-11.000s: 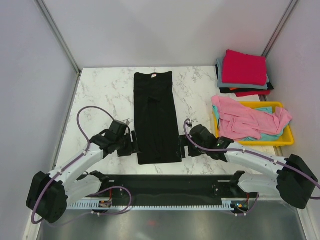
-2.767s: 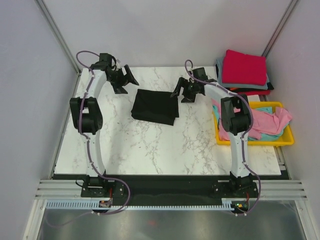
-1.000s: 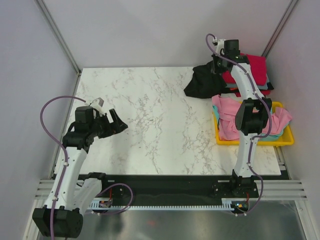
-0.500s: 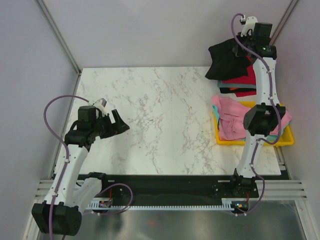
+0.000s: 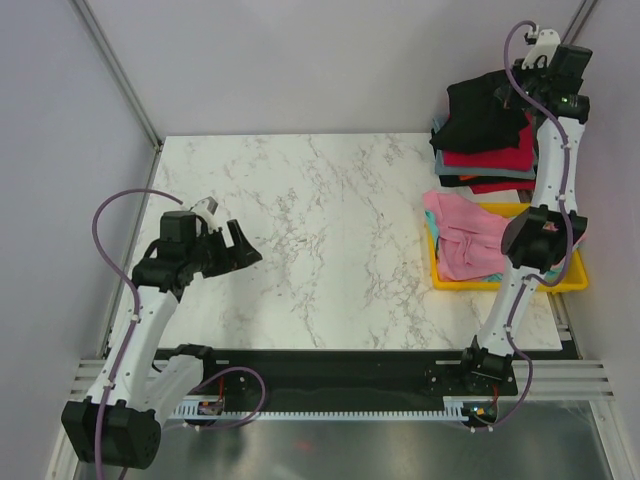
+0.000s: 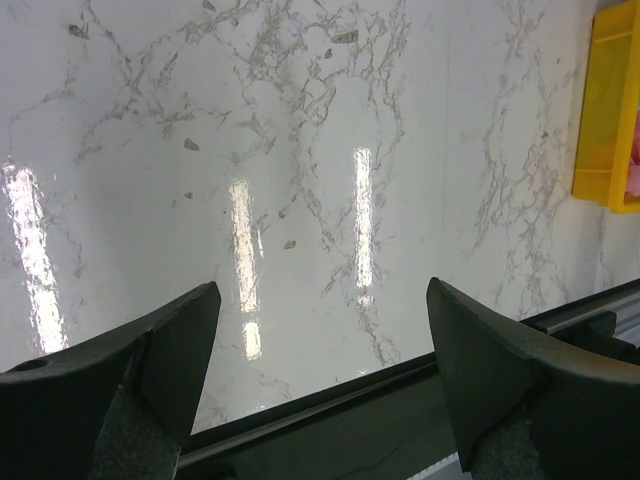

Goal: Fold and stack the t-shirts

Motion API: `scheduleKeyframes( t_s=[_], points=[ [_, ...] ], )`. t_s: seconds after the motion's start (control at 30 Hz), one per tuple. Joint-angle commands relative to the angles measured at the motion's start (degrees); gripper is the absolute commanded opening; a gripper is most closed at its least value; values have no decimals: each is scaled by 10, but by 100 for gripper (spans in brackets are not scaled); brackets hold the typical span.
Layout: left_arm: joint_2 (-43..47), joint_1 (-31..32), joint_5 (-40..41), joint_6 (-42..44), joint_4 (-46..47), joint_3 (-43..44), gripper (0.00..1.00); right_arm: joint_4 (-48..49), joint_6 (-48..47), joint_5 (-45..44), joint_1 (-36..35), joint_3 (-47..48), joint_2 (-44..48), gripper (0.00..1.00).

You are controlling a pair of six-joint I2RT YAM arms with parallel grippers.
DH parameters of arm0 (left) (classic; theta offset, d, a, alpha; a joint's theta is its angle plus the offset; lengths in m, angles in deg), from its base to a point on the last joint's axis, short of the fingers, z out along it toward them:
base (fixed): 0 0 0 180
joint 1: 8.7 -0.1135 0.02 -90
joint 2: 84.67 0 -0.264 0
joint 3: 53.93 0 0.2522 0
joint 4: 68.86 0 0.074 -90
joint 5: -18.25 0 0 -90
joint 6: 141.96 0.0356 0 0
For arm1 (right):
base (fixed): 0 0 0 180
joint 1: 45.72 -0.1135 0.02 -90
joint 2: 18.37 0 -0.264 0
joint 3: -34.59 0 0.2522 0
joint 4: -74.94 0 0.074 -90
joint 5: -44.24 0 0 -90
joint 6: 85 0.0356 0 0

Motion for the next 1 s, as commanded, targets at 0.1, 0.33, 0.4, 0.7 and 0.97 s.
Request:
scheduleKeyframes(
  t_s=[0.1, 0.33, 0.4, 0.7, 0.97],
  points=[
    [0, 11, 13, -7, 23, -4, 91, 56, 21, 88, 33, 29, -76, 0],
    [4, 30, 21, -10, 23, -4, 91, 192, 102, 101, 94, 54, -178, 34],
    [11, 35, 25, -12, 23, -5, 91, 226, 145, 69, 103, 54, -201, 95],
    [19, 40, 26, -12, 23, -5, 91, 338, 152, -241, 98, -14, -133, 98],
    [36, 40, 32, -12, 27, -4, 91, 333, 189, -332, 105, -106, -1, 98]
  ],
)
